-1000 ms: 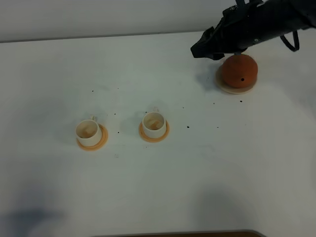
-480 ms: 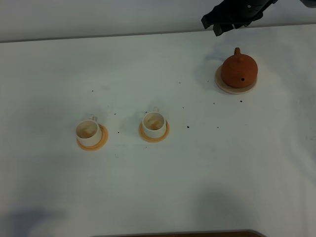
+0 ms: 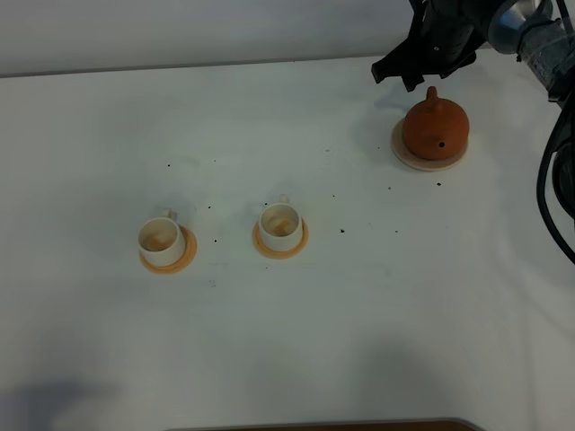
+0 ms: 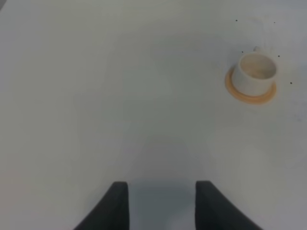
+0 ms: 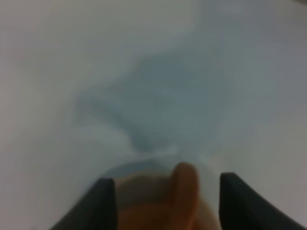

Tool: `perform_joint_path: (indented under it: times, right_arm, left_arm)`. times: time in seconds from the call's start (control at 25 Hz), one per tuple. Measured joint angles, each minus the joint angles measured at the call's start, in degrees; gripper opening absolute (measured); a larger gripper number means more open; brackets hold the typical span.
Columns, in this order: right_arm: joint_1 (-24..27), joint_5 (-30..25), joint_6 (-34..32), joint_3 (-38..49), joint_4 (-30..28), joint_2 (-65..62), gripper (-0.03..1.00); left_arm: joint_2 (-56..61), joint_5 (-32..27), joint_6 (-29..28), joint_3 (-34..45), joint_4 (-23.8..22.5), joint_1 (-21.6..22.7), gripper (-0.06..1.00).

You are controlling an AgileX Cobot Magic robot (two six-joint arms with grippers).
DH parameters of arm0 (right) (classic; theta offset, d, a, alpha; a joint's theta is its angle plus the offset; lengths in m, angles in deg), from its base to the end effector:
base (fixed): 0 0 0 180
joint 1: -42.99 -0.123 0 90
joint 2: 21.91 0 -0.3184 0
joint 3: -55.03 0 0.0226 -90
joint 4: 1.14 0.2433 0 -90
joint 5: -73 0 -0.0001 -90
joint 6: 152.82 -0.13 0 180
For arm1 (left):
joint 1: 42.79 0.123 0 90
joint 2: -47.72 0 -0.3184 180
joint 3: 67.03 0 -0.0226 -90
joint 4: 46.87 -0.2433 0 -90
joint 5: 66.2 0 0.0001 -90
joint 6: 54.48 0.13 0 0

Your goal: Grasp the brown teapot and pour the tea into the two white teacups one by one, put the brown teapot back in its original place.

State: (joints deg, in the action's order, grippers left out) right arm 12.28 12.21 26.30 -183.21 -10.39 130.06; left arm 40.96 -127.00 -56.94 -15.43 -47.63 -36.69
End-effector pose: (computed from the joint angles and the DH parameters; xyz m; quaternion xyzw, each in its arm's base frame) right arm 0.5090 0.2811 0.1634 -0.2723 0.9336 -0.0146 0.2326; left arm -0.0076 0.0007 0.2439 -0.0645 0.8599 0.0227 0.5059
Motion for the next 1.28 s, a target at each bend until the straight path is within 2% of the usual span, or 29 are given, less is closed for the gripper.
perform_joint_path:
  times: [0.16, 0.76, 1.28]
  right_arm:
    - [0.47, 0.72, -1.44, -0.28, -2.08, 0.61, 0.5]
    - [1.51, 1.62, -1.99, -0.52, -1.7, 2.41, 0.5]
    - [1.51, 3.71, -2.17, -0.52, -4.64, 2.41, 0.5]
  left_arm:
    - [0.0, 0.0, 0.0, 0.0, 0.0, 0.0, 0.37]
    - [0.0, 0.0, 0.0, 0.0, -0.04, 0.0, 0.37]
    - [0.0, 0.0, 0.05, 0.0, -0.04, 0.0, 0.37]
